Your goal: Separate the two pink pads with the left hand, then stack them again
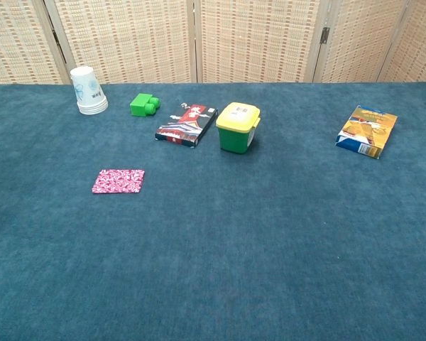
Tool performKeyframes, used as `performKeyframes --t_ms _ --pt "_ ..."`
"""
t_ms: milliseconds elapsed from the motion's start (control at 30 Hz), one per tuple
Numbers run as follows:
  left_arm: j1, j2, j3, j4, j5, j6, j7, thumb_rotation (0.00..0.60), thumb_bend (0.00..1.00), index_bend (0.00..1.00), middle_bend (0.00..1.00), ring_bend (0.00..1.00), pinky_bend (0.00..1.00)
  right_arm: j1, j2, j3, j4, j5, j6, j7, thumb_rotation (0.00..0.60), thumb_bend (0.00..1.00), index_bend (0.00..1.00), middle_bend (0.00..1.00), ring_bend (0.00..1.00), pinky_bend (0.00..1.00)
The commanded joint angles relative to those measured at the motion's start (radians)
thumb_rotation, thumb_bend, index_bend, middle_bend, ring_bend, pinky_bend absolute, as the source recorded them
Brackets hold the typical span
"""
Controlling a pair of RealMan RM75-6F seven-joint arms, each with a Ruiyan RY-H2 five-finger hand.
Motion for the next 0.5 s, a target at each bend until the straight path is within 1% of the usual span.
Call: performKeyframes --t_ms 33,67,167,233,333,500 --pt "-0.069 -0.01 -0.006 0.03 0.006 -0.089 0.016 0.6 0.52 0.35 0.67 0.66 0.85 0.002 0.002 0.0 -0.002 0.001 -0.004 -0.002 0.6 0.27 0.1 0.16 0.1 0.16" --pt "-0.093 0.002 0.002 0.023 -0.004 -0.144 0.023 0.6 0.57 0.35 0.71 0.69 0.89 0.003 0.003 0.0 -0.003 0.002 -0.007 -0.003 0.6 0.27 0.1 0.16 0.1 0.16" --pt "-0.155 0.027 0.007 -0.004 -0.043 -0.274 0.044 0.6 0.63 0.34 0.78 0.75 0.96 0.007 0.006 0.0 -0.005 0.004 -0.017 -0.006 0.6 0.27 0.1 0.16 0.1 0.16" --pt "-0.189 0.021 0.002 -0.002 -0.071 -0.332 0.048 0.6 0.66 0.31 0.82 0.79 0.99 0.01 0.007 0.0 -0.007 0.006 -0.025 -0.006 0.6 0.27 0.1 0.16 0.1 0.16" --pt "-0.223 0.001 -0.003 0.011 -0.105 -0.385 0.047 0.6 0.68 0.28 0.87 0.85 1.0 0.012 0.01 0.001 -0.008 0.01 -0.031 -0.007 0.6 0.27 0.1 0.16 0.1 0.16" --pt "-0.286 -0.029 -0.015 0.027 -0.187 -0.487 0.045 0.6 0.75 0.26 0.91 0.89 1.0 0.018 0.013 0.002 -0.012 0.02 -0.049 -0.01 0.6 0.27 0.1 0.18 0.1 0.16"
